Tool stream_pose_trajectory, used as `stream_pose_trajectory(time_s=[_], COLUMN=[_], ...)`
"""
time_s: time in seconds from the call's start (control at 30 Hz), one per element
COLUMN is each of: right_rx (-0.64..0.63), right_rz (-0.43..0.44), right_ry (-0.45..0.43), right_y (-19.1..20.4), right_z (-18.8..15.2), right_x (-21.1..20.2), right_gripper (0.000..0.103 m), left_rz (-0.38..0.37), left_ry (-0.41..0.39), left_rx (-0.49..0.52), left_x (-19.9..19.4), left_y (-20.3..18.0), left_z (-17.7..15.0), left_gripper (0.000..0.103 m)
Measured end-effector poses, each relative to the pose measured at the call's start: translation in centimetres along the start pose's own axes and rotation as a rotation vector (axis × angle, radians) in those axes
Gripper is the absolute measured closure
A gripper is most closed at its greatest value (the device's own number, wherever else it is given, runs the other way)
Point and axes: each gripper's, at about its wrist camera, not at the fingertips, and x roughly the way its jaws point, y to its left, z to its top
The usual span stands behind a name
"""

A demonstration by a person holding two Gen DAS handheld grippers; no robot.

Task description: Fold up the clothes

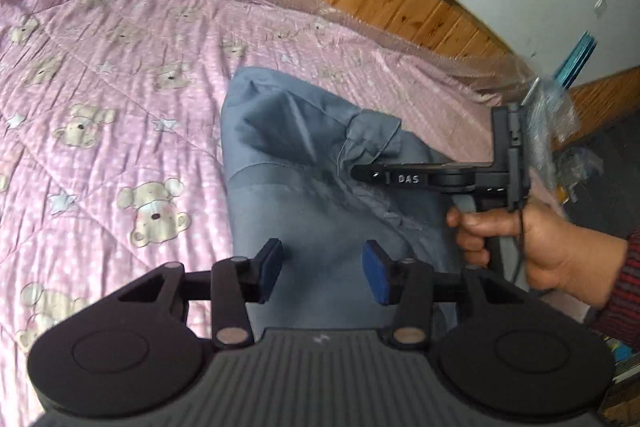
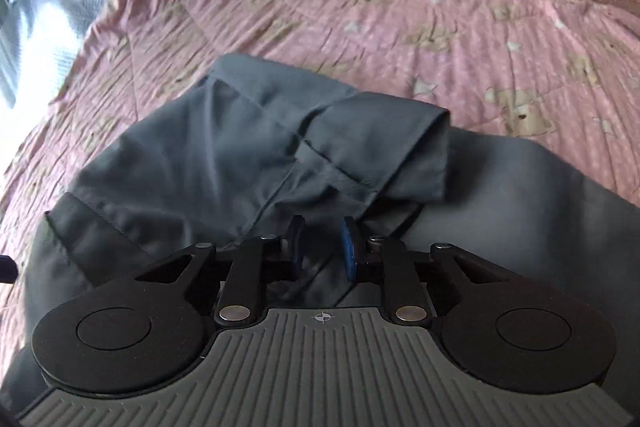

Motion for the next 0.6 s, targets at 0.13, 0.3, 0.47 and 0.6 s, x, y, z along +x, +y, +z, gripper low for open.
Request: stream_pose_trajectory(time_s=[0.13,0.3,0.47,0.6], right_rx=[0.034,0.069,0.015,0.065], right_rz=[-0.012,-0.013,-0.037,-0.013], right_ry=[-0.063,-0.069,-0.033,-0.065], right_y=[-0.8,-2.3,-1.6,-1.7], right_z=[0.4,2.4,4.2,2.5], right_x=[-2.4,-0.9,2.2,-2.2], right_gripper=[0.073,0.066,0.073,0.064], left_rz=[0.083,0.093,0.114,0.055], left_ry=[0.02,0.018,0.034,-0.014], left_rx=[0.075,0.048,0.049,0.015], left_x=[2.8,2.5,1.9,-0.9], left_y=[-0.8,-0.8,-1.9,-2.2], left_z=[-0.7,-1.1,-0.4,0.2], left_gripper=[0.057,0.057,0.057,0.058])
